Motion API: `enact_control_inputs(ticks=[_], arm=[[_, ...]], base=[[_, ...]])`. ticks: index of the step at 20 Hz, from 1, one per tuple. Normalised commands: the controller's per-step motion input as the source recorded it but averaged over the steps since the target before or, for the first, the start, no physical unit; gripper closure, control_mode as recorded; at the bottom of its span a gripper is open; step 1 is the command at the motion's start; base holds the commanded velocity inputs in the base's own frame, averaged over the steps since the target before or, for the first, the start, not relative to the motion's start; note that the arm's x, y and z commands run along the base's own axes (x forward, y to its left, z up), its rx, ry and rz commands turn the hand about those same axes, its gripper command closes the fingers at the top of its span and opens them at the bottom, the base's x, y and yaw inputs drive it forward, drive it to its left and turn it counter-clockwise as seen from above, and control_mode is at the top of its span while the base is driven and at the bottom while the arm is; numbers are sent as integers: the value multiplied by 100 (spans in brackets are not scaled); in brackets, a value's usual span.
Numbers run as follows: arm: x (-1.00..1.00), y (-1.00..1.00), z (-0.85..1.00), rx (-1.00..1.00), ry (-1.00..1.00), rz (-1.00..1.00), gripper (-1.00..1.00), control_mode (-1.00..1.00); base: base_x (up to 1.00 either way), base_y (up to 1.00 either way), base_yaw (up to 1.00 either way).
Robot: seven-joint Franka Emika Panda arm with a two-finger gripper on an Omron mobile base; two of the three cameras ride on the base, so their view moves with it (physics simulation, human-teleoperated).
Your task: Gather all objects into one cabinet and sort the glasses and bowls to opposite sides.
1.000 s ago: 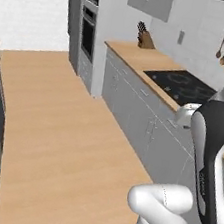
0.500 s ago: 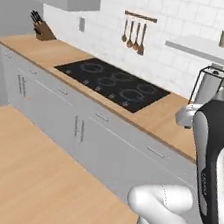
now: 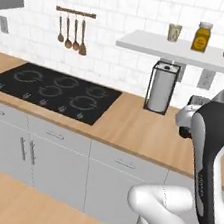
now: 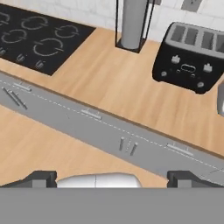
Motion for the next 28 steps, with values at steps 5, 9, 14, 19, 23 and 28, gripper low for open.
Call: enact_control_inputs(ticks=[5,9,14,19,23,28], arm=[[0,0,0,0,0,0,-100,100],[0,0,0,0,0,0,-100,100],[0,0,0,0,0,0,-100,100],[0,0,0,0,0,0,-100,100],[0,0,0,0,0,0,-100,100],[0,0,0,0,0,0,-100,100]], base=[[71,19,-30],[49,64,-35],[39,60,-32],[35,0,-32],[34,1,-42],[24,32,-36]])
